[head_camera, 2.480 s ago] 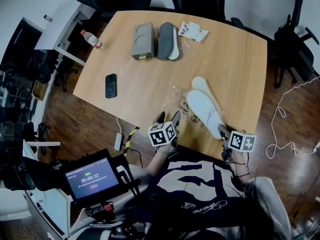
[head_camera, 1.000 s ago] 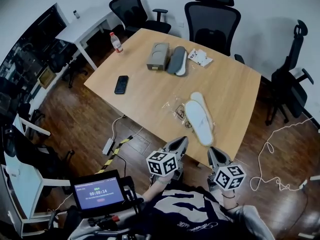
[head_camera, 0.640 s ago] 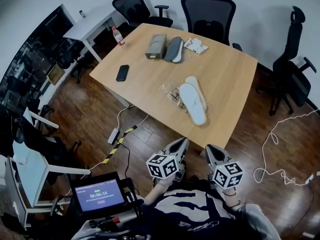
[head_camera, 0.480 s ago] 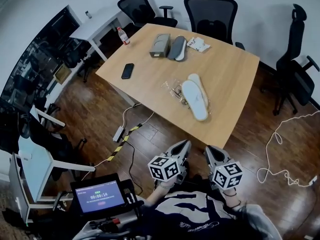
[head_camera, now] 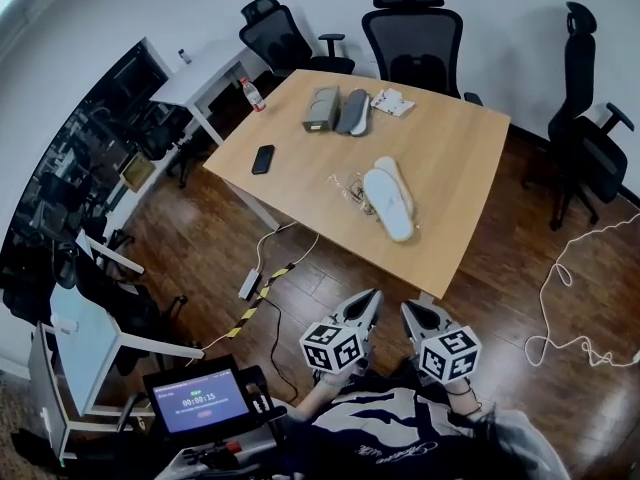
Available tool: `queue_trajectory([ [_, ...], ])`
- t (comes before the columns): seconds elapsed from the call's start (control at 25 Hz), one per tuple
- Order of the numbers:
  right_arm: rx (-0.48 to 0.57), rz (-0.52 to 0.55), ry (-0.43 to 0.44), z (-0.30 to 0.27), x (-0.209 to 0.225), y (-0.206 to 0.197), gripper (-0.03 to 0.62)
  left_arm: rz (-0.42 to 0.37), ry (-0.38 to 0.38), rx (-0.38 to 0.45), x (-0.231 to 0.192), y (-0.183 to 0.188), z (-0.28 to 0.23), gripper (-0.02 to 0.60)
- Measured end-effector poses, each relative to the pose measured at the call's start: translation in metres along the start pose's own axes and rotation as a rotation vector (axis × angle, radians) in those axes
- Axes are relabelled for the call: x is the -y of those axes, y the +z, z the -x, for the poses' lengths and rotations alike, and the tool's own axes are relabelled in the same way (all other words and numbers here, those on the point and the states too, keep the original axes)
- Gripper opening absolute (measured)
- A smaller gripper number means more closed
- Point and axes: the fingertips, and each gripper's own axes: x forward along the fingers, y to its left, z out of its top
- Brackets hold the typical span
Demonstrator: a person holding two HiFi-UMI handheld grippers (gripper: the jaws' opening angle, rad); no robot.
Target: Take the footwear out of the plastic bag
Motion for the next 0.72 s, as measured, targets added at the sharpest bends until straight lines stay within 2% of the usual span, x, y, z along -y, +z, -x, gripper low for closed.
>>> queue_trajectory([
  [0.24,0.001,0.014,0.0,-0.003,-0.007,-0.005,-0.012,-0.03,-0.02,0.003,0.004,-0.008,0.006,0.005],
  [0.72,-0.024,0.012,-0.037,0.024,-0.052,-0.03,-0.012,0.046,-0.016,0.033,0.004,-0.019,0.062,0.005],
])
